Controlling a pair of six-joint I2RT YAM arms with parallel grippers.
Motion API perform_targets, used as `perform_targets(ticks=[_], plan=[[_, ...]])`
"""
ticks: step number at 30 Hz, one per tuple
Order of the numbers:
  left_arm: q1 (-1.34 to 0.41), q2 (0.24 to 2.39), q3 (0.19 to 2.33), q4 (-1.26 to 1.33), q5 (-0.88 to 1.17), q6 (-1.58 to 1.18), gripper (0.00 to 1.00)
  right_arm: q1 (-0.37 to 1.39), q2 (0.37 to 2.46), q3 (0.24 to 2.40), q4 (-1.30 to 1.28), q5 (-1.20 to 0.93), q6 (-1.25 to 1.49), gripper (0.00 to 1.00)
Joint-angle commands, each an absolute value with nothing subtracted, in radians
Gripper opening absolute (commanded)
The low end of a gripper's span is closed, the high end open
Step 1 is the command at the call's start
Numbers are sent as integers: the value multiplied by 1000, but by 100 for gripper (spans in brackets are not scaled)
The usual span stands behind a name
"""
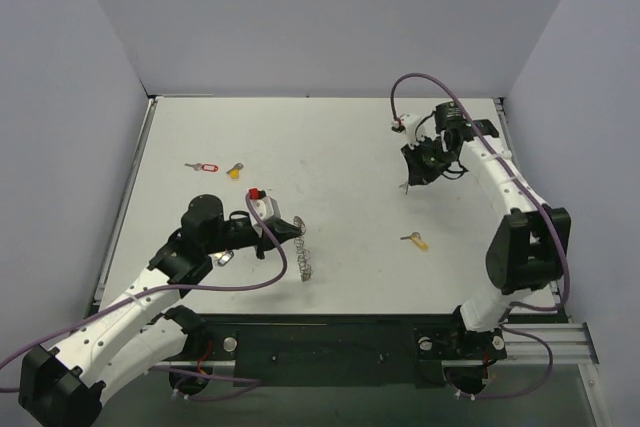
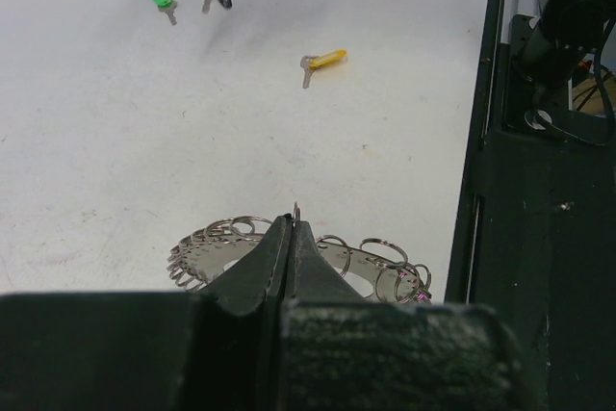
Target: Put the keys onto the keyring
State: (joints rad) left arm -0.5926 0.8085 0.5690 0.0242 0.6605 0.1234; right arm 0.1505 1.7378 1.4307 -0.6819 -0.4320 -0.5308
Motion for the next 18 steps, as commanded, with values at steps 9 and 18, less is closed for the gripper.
perform_targets(ticks=[9, 18], plan=[[-672, 791, 661, 284, 684, 12, 0, 156, 1266, 1391, -909, -836, -942, 0], [-965, 902, 779, 222, 480, 173, 0, 190, 1117, 1378, -1170, -1008, -1246, 0]])
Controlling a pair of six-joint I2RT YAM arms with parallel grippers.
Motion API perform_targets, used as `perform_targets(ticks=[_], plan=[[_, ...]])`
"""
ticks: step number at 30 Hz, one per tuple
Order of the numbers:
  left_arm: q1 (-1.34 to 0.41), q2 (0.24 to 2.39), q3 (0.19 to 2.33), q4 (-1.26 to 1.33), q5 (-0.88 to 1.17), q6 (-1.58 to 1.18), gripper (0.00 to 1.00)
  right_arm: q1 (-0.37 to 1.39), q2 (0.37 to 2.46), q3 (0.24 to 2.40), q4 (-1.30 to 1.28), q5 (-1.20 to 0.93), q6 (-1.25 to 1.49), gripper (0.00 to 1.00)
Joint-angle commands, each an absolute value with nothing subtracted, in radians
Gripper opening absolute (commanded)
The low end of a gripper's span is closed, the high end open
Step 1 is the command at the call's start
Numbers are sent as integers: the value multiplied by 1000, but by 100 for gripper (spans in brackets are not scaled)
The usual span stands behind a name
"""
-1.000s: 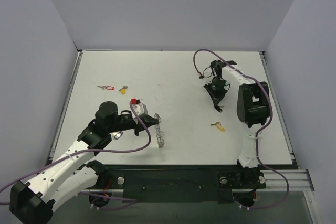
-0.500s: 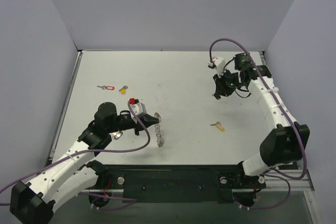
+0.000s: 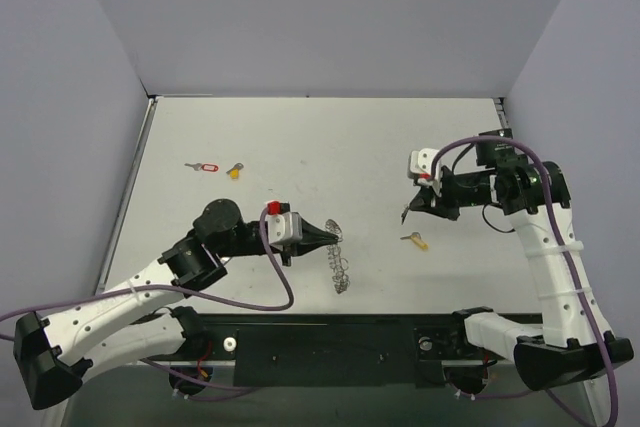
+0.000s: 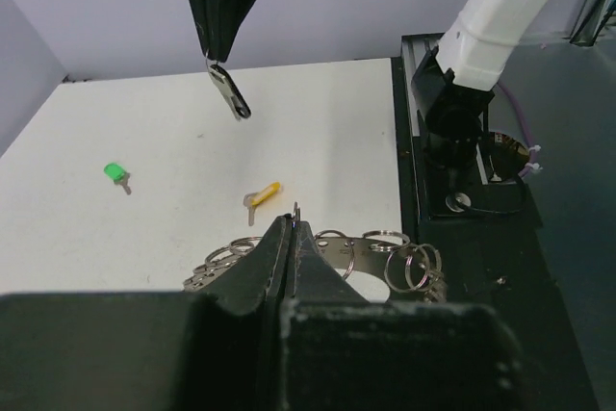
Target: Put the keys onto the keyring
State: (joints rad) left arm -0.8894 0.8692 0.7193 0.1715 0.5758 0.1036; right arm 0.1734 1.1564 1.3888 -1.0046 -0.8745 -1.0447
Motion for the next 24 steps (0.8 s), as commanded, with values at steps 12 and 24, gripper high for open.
perform_targets(ticks=[12, 24], plan=[[-1250, 1005, 752, 334, 155, 339, 0, 305, 1052, 1354, -1531, -1109, -1579, 0], [-1356, 1023, 579, 625, -51, 376, 0, 341, 1072, 1338, -1569, -1075, -1536, 0]])
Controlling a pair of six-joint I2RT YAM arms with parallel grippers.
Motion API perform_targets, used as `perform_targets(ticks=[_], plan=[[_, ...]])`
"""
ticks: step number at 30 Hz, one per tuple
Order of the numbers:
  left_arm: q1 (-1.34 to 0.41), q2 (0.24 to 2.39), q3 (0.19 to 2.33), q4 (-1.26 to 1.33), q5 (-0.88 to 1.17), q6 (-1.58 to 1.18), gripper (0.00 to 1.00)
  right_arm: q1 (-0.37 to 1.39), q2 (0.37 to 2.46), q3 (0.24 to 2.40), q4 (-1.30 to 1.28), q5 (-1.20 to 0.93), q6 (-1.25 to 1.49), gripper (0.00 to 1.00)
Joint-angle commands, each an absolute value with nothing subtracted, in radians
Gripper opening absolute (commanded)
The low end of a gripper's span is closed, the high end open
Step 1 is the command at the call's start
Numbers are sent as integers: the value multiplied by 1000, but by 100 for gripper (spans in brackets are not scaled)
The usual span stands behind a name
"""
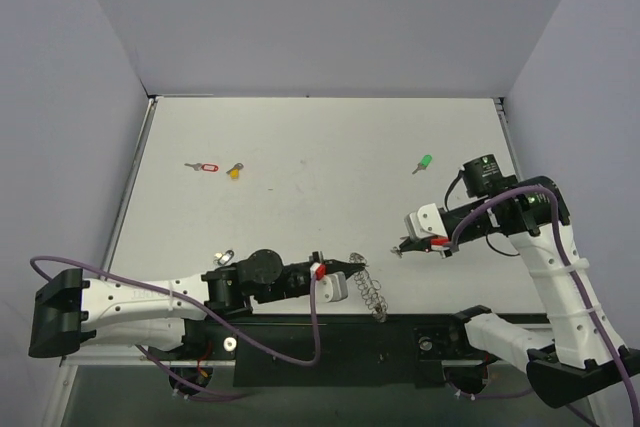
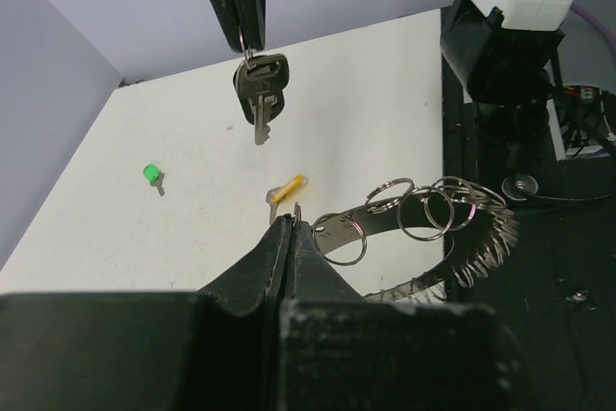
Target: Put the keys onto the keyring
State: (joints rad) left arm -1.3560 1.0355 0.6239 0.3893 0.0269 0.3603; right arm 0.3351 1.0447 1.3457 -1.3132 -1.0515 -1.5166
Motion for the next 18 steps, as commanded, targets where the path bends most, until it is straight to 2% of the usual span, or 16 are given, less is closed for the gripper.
perform_targets(ticks=[1, 8, 13, 18], plan=[[-1348, 1023, 563, 653, -45, 374, 0, 345, 1078, 1339, -1569, -1072, -1539, 0], [-1283, 1078, 532, 801, -2, 296, 0, 388, 1138, 1325, -1571, -1046, -1612, 0], [-1184, 1107, 477, 966, 133, 177, 0, 387, 1181, 1342, -1566, -1042, -1650, 0], [-1132, 1112, 474, 1009, 193, 89, 0, 361, 1236, 1377, -1568, -1077, -1663, 0]])
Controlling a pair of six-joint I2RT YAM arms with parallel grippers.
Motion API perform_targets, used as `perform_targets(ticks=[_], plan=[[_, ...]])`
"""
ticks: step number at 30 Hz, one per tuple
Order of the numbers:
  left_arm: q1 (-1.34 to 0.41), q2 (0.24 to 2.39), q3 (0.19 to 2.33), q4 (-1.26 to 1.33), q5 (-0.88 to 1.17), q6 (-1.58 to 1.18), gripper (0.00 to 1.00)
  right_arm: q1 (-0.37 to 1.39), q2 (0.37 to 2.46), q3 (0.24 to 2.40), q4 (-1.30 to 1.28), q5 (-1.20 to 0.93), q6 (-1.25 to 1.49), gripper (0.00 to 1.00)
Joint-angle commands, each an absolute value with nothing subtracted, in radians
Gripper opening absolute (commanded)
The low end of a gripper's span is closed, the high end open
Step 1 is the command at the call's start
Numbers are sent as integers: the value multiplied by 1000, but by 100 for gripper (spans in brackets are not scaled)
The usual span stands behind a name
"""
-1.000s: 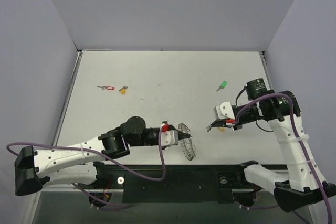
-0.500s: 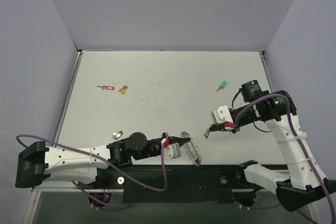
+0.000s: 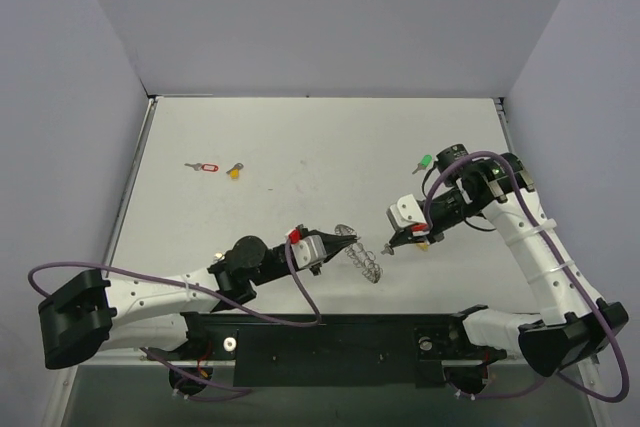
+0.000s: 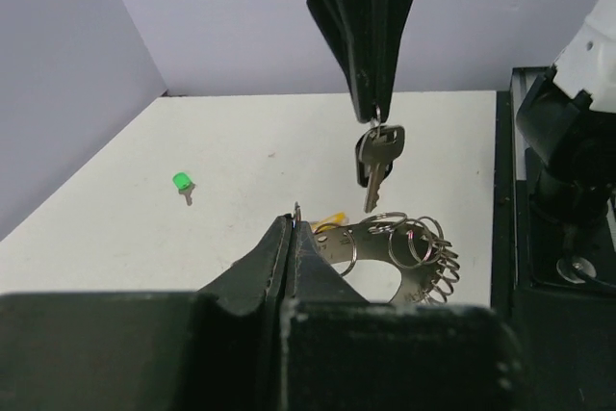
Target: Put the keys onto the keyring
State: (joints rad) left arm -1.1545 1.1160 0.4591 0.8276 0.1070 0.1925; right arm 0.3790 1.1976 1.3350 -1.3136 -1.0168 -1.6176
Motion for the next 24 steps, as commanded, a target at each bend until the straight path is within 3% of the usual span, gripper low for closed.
perform_targets(ticks=[1, 24], plan=[[-1131, 1117, 472, 1023, 199, 63, 0, 356, 1247, 1382, -1569, -1078, -1663, 0], [-1126, 1270, 430, 1377, 156, -219, 0, 327, 1224, 1345, -1513, -1169, -1594, 0]])
